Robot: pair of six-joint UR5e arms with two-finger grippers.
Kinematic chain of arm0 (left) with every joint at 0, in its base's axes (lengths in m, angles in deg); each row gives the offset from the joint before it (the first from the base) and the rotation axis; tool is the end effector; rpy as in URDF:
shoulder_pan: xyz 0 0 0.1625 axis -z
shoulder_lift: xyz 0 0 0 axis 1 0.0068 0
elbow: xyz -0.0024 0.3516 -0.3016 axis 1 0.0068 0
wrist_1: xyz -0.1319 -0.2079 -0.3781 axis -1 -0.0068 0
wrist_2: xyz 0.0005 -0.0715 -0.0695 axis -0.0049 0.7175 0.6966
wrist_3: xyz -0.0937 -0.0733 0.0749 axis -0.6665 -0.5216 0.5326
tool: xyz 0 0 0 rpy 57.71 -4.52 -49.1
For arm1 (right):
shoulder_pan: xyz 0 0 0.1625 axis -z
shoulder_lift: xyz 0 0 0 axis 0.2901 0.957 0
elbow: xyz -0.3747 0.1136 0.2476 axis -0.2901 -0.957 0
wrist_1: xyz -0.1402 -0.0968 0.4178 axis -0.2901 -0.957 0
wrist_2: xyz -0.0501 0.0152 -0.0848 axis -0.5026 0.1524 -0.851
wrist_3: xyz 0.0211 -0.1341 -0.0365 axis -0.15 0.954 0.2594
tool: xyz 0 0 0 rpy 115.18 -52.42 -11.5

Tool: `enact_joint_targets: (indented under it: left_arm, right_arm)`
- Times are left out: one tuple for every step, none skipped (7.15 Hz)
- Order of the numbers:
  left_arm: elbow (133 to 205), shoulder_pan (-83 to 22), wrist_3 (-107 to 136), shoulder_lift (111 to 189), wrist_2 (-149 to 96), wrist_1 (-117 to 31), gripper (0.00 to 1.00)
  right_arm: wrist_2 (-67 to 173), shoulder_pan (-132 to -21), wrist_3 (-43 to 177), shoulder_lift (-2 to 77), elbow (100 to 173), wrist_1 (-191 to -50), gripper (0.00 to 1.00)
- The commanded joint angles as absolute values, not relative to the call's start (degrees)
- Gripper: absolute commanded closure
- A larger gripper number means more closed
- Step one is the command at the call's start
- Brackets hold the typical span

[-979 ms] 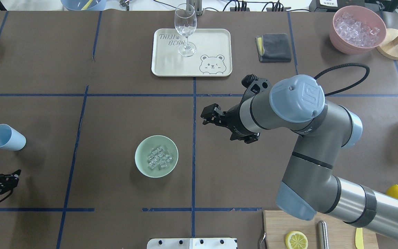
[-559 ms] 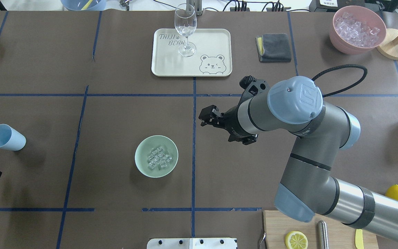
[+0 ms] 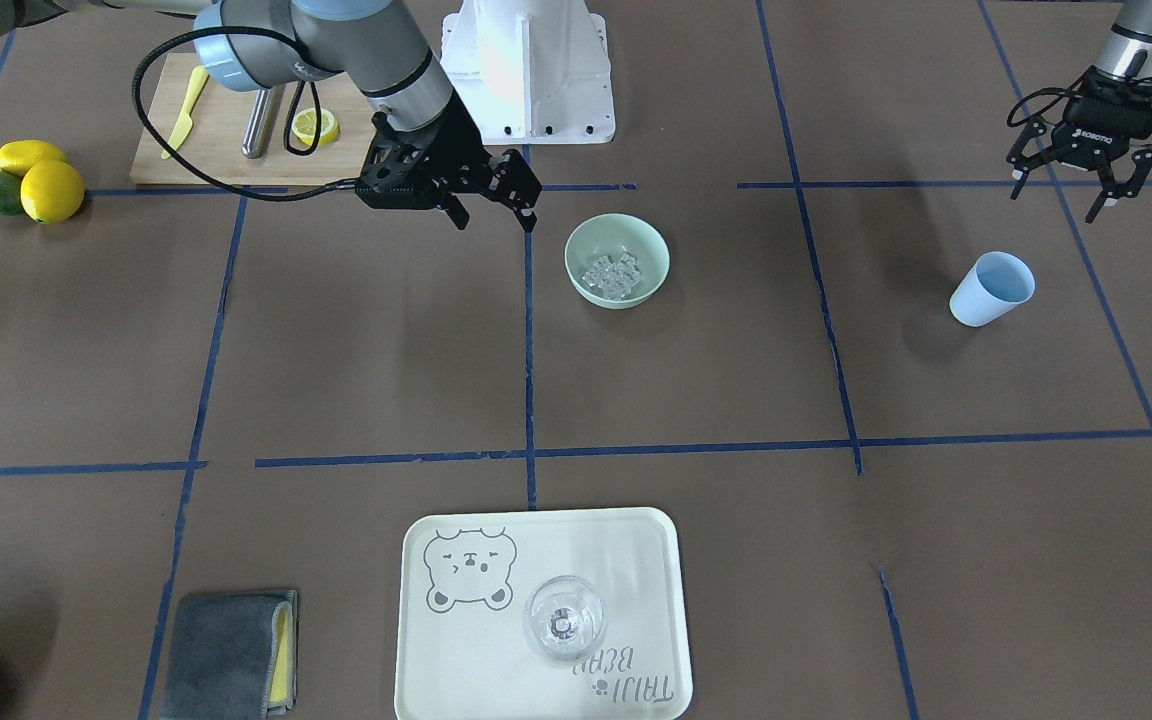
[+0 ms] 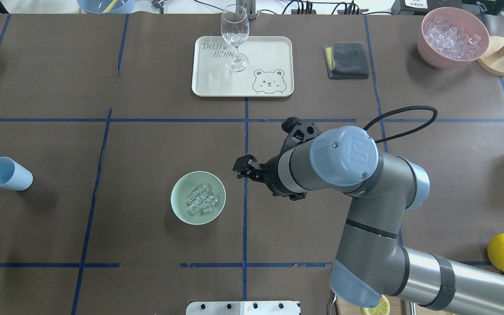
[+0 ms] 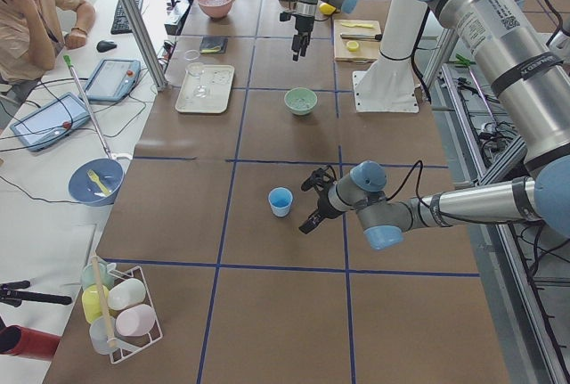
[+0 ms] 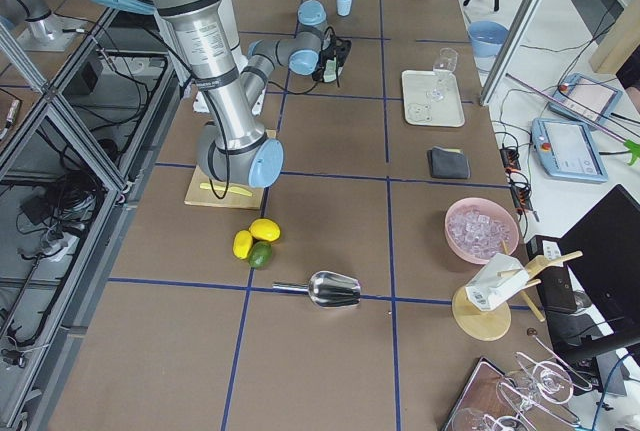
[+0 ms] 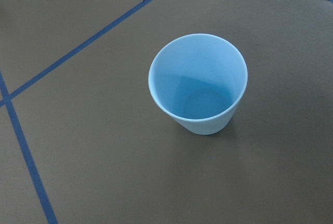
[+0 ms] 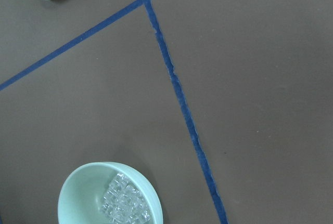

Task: Pour ice into bowl

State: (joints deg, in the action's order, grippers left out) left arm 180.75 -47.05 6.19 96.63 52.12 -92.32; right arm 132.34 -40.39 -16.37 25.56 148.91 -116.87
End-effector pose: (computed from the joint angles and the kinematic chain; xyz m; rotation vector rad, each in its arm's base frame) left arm 0.1570 -0.2919 0.7044 0.6786 0.6805 0.4747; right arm -0.6043 -0.3747 0.2047 -0.0618 -1.1492 0.3899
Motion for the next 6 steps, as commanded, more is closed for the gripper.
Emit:
enact_joint_targets:
  left_arm:
    - [179.5,-32.2,19.2,97.3,63.1,-91.8,0.00]
    - [179.1,-30.0,19.4,97.3,63.5,-91.8,0.00]
    - [178.7,-29.8,19.3,97.3,63.3,-91.9,0.00]
    - [179.1,-29.5,19.2,97.3,63.3,-91.9,0.00]
    - [179.0,-29.0,19.1,97.4,63.3,-91.9,0.00]
    - [179.1,-28.8,18.8,97.4,63.3,-91.9,0.00]
  right_arm:
    - [128.9,-37.3,-15.8,19.2,140.2,-117.0,0.00]
    - [129.0,-36.9,-15.3,16.5,135.7,-118.2,0.00]
    - [129.0,-36.9,-15.3,12.8,131.8,-119.6,0.00]
    - [129.2,-36.4,-14.6,12.7,129.4,-119.8,0.01]
    - [129.5,-36.2,-13.8,12.6,129.0,-120.2,0.18]
    - [130.4,-35.9,-12.9,12.7,129.1,-120.2,0.66]
